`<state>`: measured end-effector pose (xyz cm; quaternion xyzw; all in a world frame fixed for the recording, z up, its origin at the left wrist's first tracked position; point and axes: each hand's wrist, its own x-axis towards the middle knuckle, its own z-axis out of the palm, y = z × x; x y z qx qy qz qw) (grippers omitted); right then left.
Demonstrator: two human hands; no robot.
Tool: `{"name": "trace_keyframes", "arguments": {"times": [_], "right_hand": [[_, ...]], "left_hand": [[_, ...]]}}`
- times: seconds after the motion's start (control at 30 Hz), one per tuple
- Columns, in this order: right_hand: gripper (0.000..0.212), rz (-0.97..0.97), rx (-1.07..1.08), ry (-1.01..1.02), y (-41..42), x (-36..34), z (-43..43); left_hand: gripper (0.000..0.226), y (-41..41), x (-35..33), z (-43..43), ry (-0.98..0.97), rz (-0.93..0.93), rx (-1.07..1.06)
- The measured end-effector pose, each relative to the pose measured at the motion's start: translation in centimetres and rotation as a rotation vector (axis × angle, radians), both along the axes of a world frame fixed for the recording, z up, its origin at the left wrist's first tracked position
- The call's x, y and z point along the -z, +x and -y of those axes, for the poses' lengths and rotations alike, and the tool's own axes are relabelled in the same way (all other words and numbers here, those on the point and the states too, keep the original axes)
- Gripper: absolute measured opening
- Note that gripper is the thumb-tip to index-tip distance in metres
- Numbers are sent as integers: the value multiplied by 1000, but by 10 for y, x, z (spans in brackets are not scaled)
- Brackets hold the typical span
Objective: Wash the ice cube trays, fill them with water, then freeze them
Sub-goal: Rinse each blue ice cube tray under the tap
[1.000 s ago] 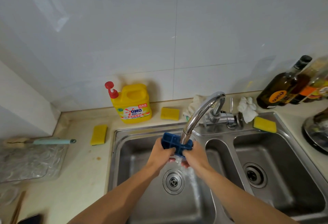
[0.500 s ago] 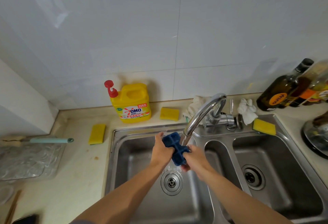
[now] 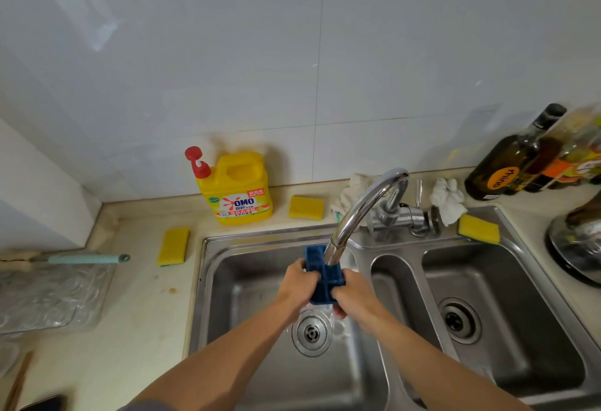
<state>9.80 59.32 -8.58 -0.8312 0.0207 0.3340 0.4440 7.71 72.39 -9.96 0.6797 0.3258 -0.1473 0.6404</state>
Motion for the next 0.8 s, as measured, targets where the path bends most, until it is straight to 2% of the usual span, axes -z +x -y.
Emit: {"name": "trace_keyframes", "arguments": {"times": [0.2, 0.37, 0.53, 0.7, 0.8], "right_hand": [[20, 39, 52, 15, -3, -2, -3], [18, 65, 58, 63, -2, 0, 2], [14, -6, 136, 139, 0, 1, 2], [12, -30, 220, 163, 2, 0, 0], [11, -65, 237, 188, 5, 0, -1]], "left_hand": [[20, -2, 1, 7, -92, 5, -116], [25, -2, 1, 4, -183, -36, -135], [32, -1, -5, 1, -21, 54, -38], [21, -2, -13, 5, 125, 99, 53], [29, 0, -14, 4, 160, 104, 86]]}}
